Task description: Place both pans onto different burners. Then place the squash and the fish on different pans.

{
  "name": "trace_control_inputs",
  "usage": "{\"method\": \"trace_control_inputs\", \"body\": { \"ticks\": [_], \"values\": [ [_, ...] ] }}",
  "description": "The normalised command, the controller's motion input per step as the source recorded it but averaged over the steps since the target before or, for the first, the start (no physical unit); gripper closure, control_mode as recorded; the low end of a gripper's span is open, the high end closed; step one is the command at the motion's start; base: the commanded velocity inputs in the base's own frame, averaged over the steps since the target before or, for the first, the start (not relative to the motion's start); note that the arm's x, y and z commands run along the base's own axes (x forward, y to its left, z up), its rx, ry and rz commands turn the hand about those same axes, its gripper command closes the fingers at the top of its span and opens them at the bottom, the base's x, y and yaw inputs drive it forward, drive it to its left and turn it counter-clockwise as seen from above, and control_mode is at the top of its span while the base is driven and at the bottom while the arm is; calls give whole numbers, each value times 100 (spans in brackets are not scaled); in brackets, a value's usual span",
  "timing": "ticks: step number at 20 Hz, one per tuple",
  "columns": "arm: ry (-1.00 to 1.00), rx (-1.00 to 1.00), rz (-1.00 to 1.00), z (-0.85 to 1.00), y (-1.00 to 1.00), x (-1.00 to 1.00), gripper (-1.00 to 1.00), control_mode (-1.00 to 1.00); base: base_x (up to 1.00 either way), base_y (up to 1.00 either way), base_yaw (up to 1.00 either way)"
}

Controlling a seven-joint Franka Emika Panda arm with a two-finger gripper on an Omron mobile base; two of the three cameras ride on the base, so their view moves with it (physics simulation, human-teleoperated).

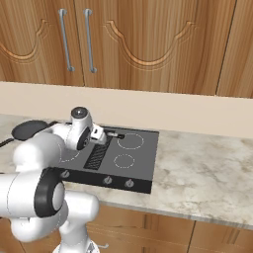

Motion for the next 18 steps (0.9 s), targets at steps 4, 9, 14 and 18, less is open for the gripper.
{"method": "trace_control_inputs", "body": {
  "ticks": [4,9,14,18],
  "values": [
    [6,0,14,-7,0,-11,-100,-100,0,0,0],
    [2,0,12,0,6,-13,-100,100,-2,2,3],
    [0,0,0,0,0,0,-100,100,-19,16,10],
    [0,0,0,0,0,0,-100,100,-22,16,8]
  ]
}}
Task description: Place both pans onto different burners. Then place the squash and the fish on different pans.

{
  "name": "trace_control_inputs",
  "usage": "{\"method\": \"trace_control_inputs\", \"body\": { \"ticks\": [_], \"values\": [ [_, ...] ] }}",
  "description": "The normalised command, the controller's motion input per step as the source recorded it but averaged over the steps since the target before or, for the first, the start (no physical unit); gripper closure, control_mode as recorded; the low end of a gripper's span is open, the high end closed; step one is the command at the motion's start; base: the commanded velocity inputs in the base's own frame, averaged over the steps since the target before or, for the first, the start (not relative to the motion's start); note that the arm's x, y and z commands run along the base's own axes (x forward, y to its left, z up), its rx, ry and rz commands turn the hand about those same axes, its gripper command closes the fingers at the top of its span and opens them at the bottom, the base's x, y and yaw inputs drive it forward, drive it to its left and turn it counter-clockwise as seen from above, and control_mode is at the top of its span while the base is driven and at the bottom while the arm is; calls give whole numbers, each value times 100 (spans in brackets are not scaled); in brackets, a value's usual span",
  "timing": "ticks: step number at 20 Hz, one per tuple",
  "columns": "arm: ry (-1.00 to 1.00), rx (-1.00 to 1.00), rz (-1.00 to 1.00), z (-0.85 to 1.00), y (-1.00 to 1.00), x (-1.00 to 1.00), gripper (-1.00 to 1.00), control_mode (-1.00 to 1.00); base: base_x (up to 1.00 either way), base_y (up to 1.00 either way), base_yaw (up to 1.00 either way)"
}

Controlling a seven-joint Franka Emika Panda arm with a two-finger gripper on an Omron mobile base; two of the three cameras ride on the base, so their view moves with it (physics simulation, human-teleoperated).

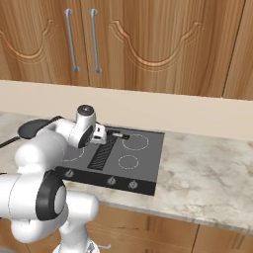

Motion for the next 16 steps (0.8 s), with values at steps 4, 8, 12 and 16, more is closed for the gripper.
{"method": "trace_control_inputs", "body": {
  "ticks": [4,8,12,16],
  "values": [
    [0,0,0,0,0,0,-100,100,-51,12,2],
    [0,0,0,0,0,0,-100,100,-50,6,0],
    [0,0,0,0,0,0,-100,100,-1,10,0],
    [0,0,0,0,0,0,-100,100,8,64,0]
  ]
}}
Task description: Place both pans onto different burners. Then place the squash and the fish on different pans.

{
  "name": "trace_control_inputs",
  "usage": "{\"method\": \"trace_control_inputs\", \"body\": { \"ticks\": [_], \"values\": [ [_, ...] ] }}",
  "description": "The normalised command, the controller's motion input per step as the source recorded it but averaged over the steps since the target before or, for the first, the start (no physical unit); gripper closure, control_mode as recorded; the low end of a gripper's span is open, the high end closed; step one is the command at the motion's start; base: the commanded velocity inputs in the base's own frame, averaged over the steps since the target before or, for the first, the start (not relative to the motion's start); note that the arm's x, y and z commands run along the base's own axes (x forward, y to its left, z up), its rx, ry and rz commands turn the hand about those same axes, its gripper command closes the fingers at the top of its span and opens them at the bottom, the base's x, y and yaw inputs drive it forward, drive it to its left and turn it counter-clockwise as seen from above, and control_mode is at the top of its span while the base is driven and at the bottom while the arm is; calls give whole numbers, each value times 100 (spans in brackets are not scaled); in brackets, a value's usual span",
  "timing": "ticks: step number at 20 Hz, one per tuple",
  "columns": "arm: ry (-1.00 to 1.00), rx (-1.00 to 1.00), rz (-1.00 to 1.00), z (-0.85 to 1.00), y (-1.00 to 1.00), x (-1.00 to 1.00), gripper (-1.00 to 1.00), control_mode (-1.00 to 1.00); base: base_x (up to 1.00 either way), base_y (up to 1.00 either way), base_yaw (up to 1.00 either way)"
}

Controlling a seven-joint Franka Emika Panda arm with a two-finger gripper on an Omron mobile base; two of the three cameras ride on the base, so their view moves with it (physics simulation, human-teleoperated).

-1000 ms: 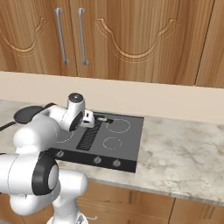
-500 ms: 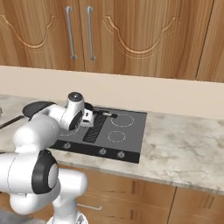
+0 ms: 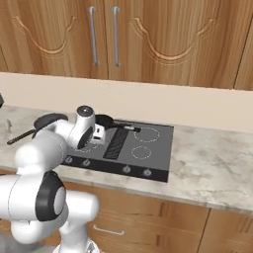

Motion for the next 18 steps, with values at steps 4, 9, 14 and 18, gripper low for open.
{"method": "trace_control_inputs", "body": {
  "ticks": [4,9,14,18],
  "values": [
    [0,0,0,0,0,0,-100,100,0,92,-3],
    [0,0,0,0,0,0,-100,100,0,74,-6],
    [0,0,0,0,0,0,-100,100,6,31,-4],
    [0,0,0,0,0,0,-100,100,11,23,-3]
  ]
}}
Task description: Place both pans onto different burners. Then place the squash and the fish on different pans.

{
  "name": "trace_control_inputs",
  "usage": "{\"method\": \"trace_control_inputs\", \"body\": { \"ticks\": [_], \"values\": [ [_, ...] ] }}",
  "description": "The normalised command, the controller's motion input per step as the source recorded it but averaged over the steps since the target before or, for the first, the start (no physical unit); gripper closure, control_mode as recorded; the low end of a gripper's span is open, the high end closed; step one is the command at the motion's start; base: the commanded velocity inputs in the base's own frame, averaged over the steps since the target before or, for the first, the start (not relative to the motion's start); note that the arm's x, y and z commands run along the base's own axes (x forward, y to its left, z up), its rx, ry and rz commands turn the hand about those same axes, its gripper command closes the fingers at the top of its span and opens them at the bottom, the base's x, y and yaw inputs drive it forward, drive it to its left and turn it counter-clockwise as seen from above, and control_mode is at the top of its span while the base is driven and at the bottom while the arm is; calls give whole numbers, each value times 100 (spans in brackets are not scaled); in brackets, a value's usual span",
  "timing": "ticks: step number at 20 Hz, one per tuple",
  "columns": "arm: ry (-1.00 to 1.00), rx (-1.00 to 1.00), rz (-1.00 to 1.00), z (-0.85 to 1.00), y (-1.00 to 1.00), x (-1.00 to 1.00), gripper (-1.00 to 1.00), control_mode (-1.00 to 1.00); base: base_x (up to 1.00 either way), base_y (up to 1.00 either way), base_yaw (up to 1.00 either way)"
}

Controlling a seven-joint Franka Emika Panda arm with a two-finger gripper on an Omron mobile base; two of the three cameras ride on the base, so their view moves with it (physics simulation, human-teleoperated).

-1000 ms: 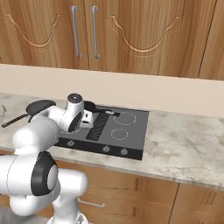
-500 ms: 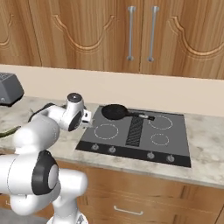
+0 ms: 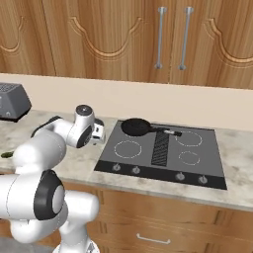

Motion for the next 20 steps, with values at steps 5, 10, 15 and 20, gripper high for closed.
{"method": "trace_control_inputs", "body": {
  "ticks": [5,10,15,20],
  "values": [
    [0,0,0,0,0,0,-100,100,10,38,-1],
    [0,0,0,0,0,0,-100,100,8,37,-1],
    [0,0,0,0,0,0,-100,100,32,0,0],
    [0,0,0,0,0,0,-100,100,42,0,0]
  ]
}}
